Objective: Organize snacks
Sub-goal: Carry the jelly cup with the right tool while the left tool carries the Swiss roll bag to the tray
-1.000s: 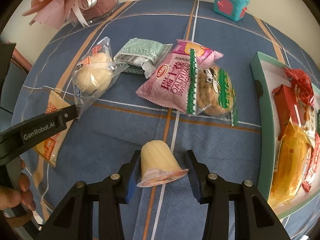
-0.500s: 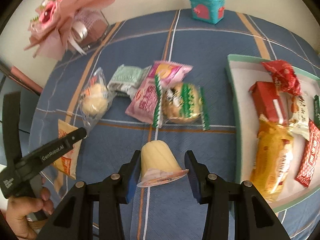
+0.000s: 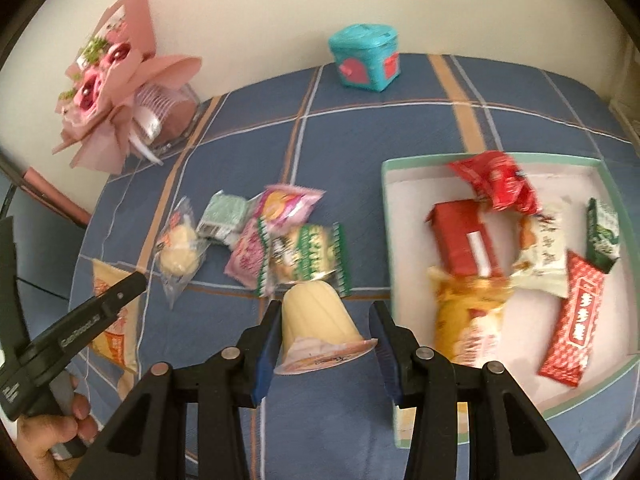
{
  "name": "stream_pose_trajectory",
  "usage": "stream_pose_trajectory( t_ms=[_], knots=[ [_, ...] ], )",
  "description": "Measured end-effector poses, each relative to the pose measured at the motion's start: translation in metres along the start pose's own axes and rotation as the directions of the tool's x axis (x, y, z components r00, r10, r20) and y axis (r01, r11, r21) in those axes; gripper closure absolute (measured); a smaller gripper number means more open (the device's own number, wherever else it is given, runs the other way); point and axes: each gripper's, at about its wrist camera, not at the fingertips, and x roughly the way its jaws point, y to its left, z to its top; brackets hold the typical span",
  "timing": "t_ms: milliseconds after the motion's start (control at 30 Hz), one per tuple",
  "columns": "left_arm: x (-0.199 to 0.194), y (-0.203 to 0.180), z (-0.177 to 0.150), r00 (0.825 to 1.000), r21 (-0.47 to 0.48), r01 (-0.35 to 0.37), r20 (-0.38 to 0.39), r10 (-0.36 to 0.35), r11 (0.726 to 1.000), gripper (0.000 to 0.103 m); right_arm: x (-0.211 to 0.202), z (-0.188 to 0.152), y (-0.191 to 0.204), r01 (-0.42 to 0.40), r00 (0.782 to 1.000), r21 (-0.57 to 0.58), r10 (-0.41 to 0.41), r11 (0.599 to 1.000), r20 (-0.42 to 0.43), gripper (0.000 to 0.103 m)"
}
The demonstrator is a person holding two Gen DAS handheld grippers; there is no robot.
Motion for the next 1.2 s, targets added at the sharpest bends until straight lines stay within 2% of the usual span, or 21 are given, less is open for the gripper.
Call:
stream_pose_trajectory(
  t_ms=[333, 600, 800, 1200],
  knots=[
    [-0.004, -0.042, 0.01, 0.996, 0.087, 0.082, 0.023, -0.084, 0.993, 0.056, -0.018, 0.014, -0.036, 0.06, 0.996, 0.052, -0.062, 0.997, 0.056, 0.057],
    [-0.002, -0.094, 0.014, 0.986, 0.162, 0.166, -0.011, -0.167, 0.973, 0.056, -0.025, 0.03, -0.075, 0.102, 0.99, 0.129, -0.113, 0.986, 0.081, 0.057],
    [0.001, -0.139, 0.015, 0.984, 0.238, 0.179, -0.028, -0.178, 0.954, 0.056, -0.024, 0.038, -0.11, 0.152, 0.982, 0.189, -0.17, 0.97, 0.085, 0.057],
    [0.009, -0.232, 0.012, 0.975, 0.359, 0.22, -0.066, -0.21, 0.907, 0.055, -0.02, 0.044, -0.164, 0.17, 0.977, 0.289, -0.2, 0.942, 0.078, 0.057]
  ],
)
